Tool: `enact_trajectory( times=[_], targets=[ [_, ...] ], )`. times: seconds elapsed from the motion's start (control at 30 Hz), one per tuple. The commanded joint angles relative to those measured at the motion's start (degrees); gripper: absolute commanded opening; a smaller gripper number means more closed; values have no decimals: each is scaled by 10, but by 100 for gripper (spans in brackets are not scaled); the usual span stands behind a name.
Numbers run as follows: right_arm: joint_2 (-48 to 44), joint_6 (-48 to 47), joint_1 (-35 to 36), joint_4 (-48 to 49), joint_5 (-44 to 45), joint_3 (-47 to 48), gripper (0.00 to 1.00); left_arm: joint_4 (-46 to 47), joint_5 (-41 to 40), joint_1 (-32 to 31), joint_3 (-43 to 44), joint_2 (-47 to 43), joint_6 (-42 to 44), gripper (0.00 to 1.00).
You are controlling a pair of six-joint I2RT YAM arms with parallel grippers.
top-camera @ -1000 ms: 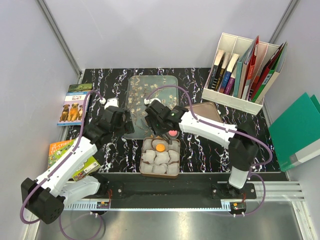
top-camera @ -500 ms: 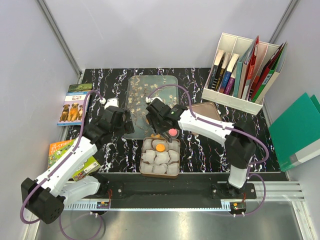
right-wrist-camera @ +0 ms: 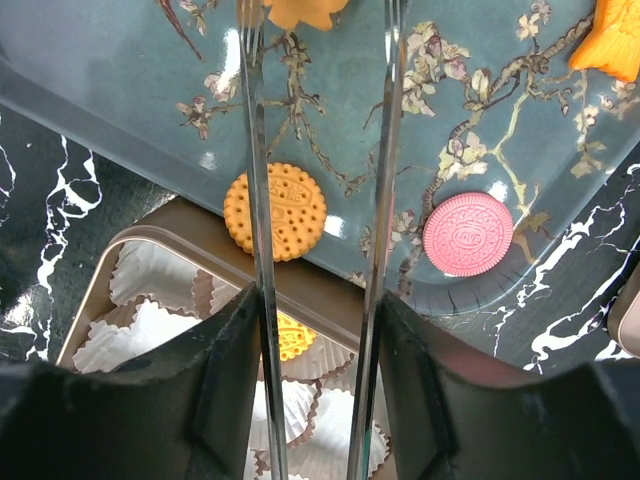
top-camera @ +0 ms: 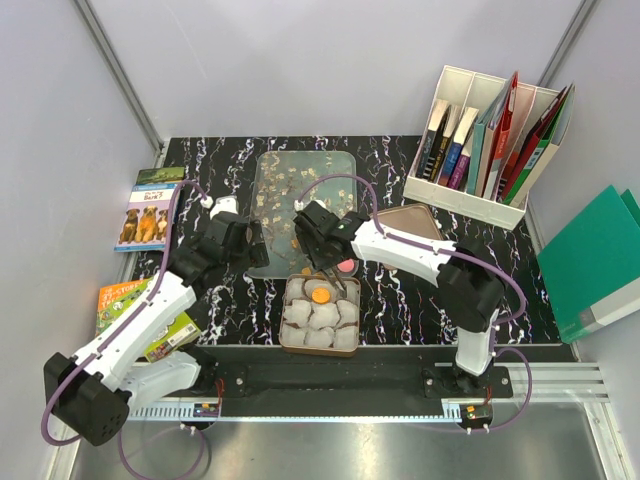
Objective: Pack the cookies
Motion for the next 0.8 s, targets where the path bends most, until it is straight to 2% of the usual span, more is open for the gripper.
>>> enact_trajectory(
  times=[0.0,0.5,0.57,0.7,0.77],
  targets=[
    [-19,-2,-5,21,-11,-4,51,15,-7,-2,-5,1,3,94],
    [-77,6,-5,5,-29,7,42,15,-7,-3,-8,-4,0,94],
    [-76,6,-5,1,-37,7,44,15,-6,-2,-9,-4,0,94],
    [-66,9,-5,-9,-55,13,57,15,-6,-3,-10,-3,0,94],
    [-63,11,-5,-9,-59,13,57,16,-7,-3,-10,-3,1,94]
  ],
)
